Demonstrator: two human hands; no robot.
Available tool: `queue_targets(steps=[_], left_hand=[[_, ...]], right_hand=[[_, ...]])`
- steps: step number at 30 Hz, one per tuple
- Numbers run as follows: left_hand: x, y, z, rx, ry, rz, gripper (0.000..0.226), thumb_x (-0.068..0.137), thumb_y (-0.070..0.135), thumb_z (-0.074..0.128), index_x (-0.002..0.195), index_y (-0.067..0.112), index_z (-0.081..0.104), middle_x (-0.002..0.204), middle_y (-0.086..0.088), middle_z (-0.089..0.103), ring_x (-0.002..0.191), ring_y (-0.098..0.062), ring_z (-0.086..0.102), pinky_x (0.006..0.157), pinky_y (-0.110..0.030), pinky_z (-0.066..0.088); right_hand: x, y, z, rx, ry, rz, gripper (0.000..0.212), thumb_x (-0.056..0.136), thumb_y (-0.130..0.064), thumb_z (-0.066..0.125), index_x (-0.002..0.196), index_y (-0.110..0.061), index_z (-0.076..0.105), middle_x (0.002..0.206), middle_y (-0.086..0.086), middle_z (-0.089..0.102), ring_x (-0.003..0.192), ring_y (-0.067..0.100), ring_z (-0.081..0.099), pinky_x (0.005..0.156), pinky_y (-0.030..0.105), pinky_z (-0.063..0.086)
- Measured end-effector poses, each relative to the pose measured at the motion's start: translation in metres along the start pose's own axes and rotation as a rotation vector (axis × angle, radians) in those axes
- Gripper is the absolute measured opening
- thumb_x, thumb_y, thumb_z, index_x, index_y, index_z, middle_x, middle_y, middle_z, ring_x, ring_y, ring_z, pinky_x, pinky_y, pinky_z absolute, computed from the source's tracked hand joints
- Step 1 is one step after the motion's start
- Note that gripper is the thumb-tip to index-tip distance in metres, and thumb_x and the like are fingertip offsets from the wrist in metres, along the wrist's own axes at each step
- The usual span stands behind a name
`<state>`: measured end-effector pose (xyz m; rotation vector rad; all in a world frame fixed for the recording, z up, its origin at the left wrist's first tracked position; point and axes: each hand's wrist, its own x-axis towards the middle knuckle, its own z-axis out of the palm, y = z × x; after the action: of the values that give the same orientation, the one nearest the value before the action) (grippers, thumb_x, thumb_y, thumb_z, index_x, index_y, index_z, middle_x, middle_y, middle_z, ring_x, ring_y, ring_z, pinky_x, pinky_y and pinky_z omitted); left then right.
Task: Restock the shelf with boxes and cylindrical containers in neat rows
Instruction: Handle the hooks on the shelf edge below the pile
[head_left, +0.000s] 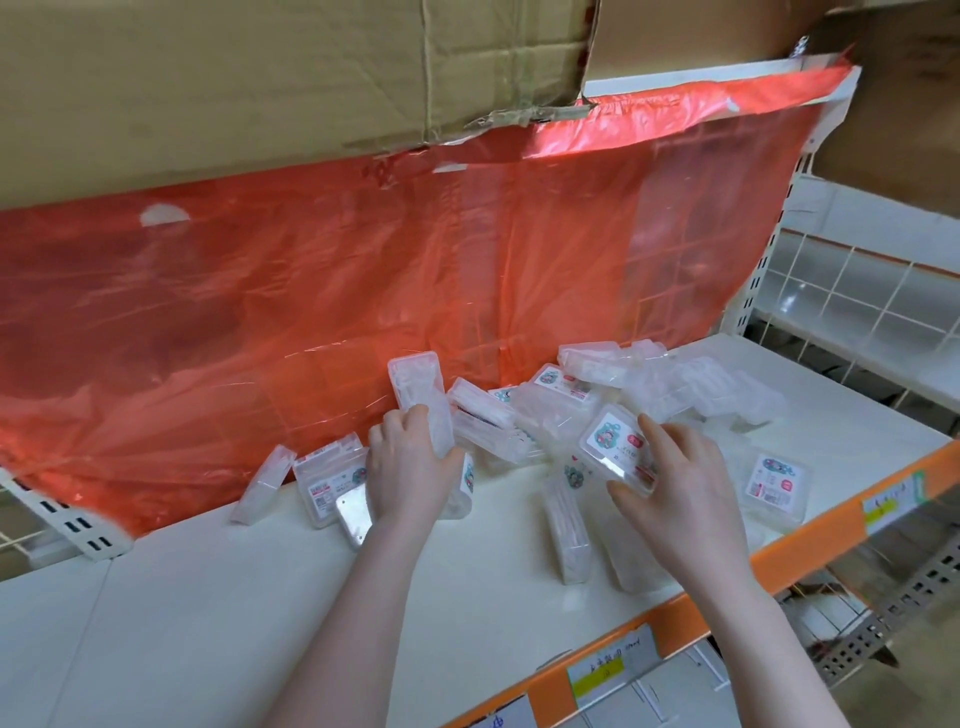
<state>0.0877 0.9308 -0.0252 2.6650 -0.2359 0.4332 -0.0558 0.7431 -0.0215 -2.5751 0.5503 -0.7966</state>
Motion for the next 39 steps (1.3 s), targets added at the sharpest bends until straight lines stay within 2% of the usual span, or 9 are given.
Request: queue_targets(steps=[7,15,20,24,26,29,31,36,39], left_hand=[[-0.003,-0.012,-0.015,-0.159,0.046,-0.065,0.032,0.084,0.023,0.060,0.114,0.012,0.058,0.109,-0.009,0.059,0.103,-0.033,0.055,0.078,-0.037,0.041],[-0.030,-0.026,-0.057,-0.514,0.091,-0.130,0.020,0.080,0.017,0.063,0.098,0.024,0.060,0.088,0.014,0.061,0.088,-0.015,0.057,0.070,-0.026,0.037],[-0.052,-0.042,-0.077,-0.698,0.124,-0.268,0.033,0.069,0.032,0.059,0.101,0.023,0.061,0.087,0.032,0.048,0.081,0.021,0.047,0.067,0.000,0.032],[-0.073,-0.061,-0.081,-0.786,0.142,-0.403,0.035,0.067,0.033,0.059,0.101,0.024,0.063,0.097,0.023,0.059,0.095,-0.003,0.059,0.079,-0.022,0.047],[-0.082,-0.067,-0.083,-0.771,0.186,-0.433,0.020,0.080,0.021,0.064,0.099,0.020,0.062,0.097,0.010,0.063,0.090,-0.010,0.060,0.071,-0.015,0.047],[-0.096,-0.075,-0.088,-0.752,0.256,-0.484,0.014,0.087,0.009,0.059,0.099,0.015,0.060,0.089,0.005,0.061,0.075,-0.001,0.058,0.053,-0.005,0.040],[-0.104,-0.081,-0.092,-0.766,0.292,-0.516,0.011,0.089,0.008,0.057,0.097,0.014,0.058,0.085,0.007,0.061,0.068,0.005,0.059,0.052,-0.005,0.041],[-0.124,-0.098,-0.107,-0.822,0.319,-0.586,0.008,0.092,0.011,0.054,0.093,0.017,0.058,0.087,0.003,0.063,0.076,-0.007,0.060,0.061,-0.022,0.044],[-0.135,-0.112,-0.118,-0.836,0.348,-0.601,0.011,0.093,0.009,0.051,0.094,0.018,0.058,0.087,0.002,0.062,0.074,-0.006,0.059,0.056,-0.016,0.046]], right_hand=[[0.000,0.000,0.003,-0.005,0.000,-0.018,0.065,0.066,-0.013,0.076,0.127,-0.006,0.054,0.106,0.011,0.056,0.100,0.031,0.047,0.079,0.035,0.039],[0.001,-0.008,0.009,0.028,-0.016,-0.071,0.065,0.066,-0.013,0.077,0.127,-0.005,0.054,0.106,0.012,0.057,0.099,0.031,0.049,0.078,0.035,0.039],[0.000,-0.016,0.011,0.060,-0.047,-0.129,0.067,0.063,-0.011,0.079,0.125,-0.003,0.056,0.105,0.013,0.058,0.098,0.033,0.050,0.080,0.036,0.040],[0.000,-0.025,0.016,0.105,-0.088,-0.184,0.068,0.063,-0.011,0.079,0.126,-0.004,0.055,0.106,0.013,0.057,0.100,0.034,0.049,0.082,0.039,0.042],[-0.001,-0.030,0.019,0.128,-0.107,-0.213,0.068,0.061,-0.010,0.079,0.125,-0.004,0.056,0.106,0.014,0.057,0.100,0.036,0.049,0.081,0.039,0.043],[-0.006,-0.041,0.025,0.153,-0.144,-0.266,0.067,0.062,-0.010,0.079,0.125,-0.005,0.056,0.106,0.013,0.057,0.101,0.033,0.047,0.082,0.037,0.040],[-0.009,-0.048,0.028,0.176,-0.165,-0.284,0.068,0.063,-0.010,0.077,0.127,-0.005,0.055,0.108,0.012,0.056,0.101,0.032,0.047,0.083,0.036,0.038],[-0.019,-0.062,0.039,0.182,-0.224,-0.355,0.070,0.061,-0.009,0.074,0.128,-0.005,0.053,0.106,0.012,0.055,0.102,0.033,0.046,0.087,0.039,0.039],[-0.029,-0.077,0.045,0.155,-0.249,-0.414,0.070,0.060,-0.010,0.073,0.127,-0.005,0.053,0.109,0.013,0.054,0.103,0.033,0.047,0.087,0.036,0.037]])
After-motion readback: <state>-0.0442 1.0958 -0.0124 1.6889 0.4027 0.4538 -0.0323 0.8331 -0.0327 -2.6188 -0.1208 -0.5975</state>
